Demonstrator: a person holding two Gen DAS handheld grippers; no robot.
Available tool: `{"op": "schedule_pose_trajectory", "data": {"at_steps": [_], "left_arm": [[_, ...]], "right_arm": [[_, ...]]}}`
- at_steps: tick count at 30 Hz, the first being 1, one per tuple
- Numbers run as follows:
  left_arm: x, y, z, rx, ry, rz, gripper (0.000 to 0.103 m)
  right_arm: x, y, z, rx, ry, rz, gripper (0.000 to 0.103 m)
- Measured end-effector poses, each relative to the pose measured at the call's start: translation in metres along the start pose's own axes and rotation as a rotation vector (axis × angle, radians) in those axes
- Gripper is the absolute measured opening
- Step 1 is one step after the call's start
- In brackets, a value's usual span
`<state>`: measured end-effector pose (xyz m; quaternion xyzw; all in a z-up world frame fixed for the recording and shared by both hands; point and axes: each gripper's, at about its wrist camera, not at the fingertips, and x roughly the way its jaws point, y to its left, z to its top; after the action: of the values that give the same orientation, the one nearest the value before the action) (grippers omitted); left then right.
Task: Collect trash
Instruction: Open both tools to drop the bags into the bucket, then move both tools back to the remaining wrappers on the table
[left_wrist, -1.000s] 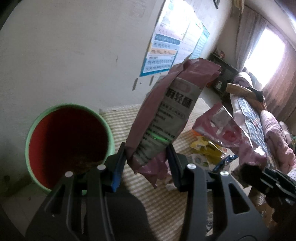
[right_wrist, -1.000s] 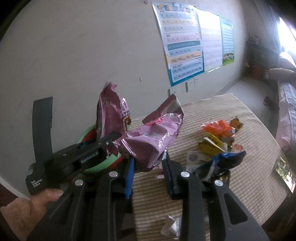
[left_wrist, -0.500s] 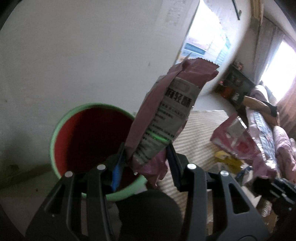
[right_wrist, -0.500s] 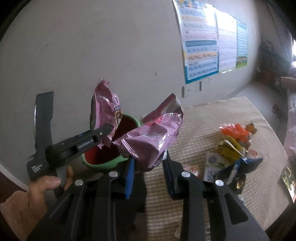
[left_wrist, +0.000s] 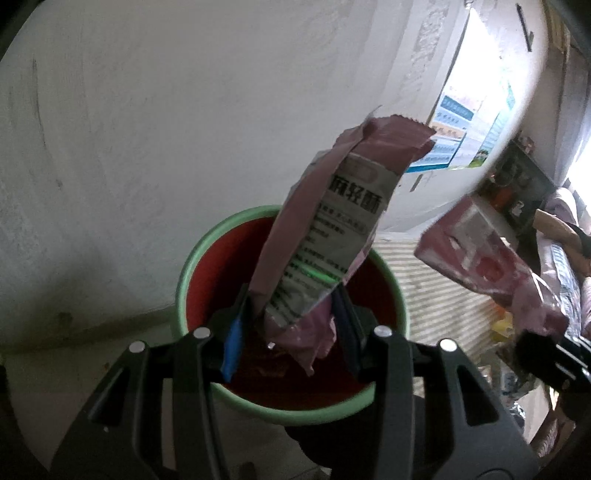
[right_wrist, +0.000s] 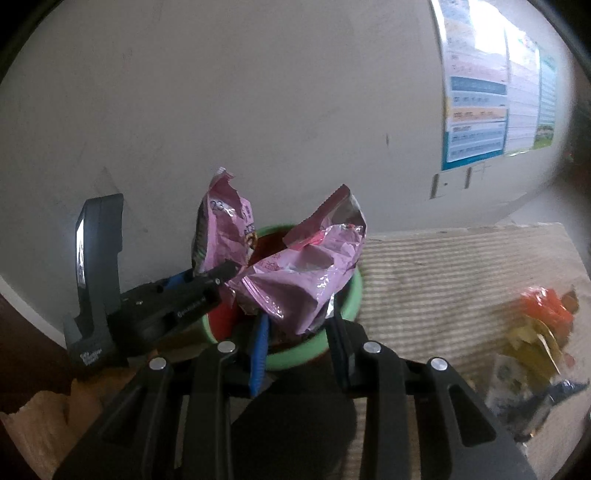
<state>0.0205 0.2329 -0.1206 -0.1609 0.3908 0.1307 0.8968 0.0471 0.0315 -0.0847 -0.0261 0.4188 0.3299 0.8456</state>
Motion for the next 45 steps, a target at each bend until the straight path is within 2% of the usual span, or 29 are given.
{"op": "schedule_pose_trajectory", "data": {"at_steps": [10, 14, 18, 23, 27, 30, 33, 36, 42, 45], "left_arm": [[0.021, 0.013, 0.005, -0.007, 0.022, 0.015, 0.044], [0.026, 0.014, 0.007, -0.019, 0.013, 0.025, 0.061], [0.031, 0.014, 0.009, -0.024, 0.013, 0.028, 0.065], [0.027, 0.013, 0.007, -0.034, 0.01, 0.029, 0.065], [0.02, 0.009, 0.005, -0.028, 0.003, 0.015, 0.065], [0.012, -0.006, 0.002, -0.003, 0.001, -0.018, 0.065], [0.005, -0.025, 0.001, 0.024, -0.002, -0.056, 0.065], [-0.001, -0.054, -0.007, 0.069, 0.011, -0.116, 0.067], [-0.004, -0.108, -0.031, 0.151, 0.076, -0.218, 0.069], [0.0, -0.136, -0.047, 0.185, 0.13, -0.264, 0.069]], "right_arm": [[0.039, -0.002, 0.006, -0.002, 0.076, 0.03, 0.037], [0.047, -0.003, 0.004, 0.002, 0.084, 0.03, 0.045], [0.051, -0.005, 0.003, 0.015, 0.084, 0.03, 0.049], [0.04, -0.007, 0.004, 0.039, 0.057, 0.026, 0.05], [0.016, -0.007, -0.001, 0.048, 0.021, 0.021, 0.05], [-0.006, -0.007, -0.011, 0.038, -0.001, -0.013, 0.056], [-0.034, -0.014, -0.032, 0.034, -0.013, -0.061, 0.057], [-0.052, -0.024, -0.057, 0.041, 0.01, -0.115, 0.058], [-0.08, -0.066, -0.131, 0.141, 0.121, -0.262, 0.058], [-0.087, -0.084, -0.159, 0.21, 0.175, -0.3, 0.058]]}}
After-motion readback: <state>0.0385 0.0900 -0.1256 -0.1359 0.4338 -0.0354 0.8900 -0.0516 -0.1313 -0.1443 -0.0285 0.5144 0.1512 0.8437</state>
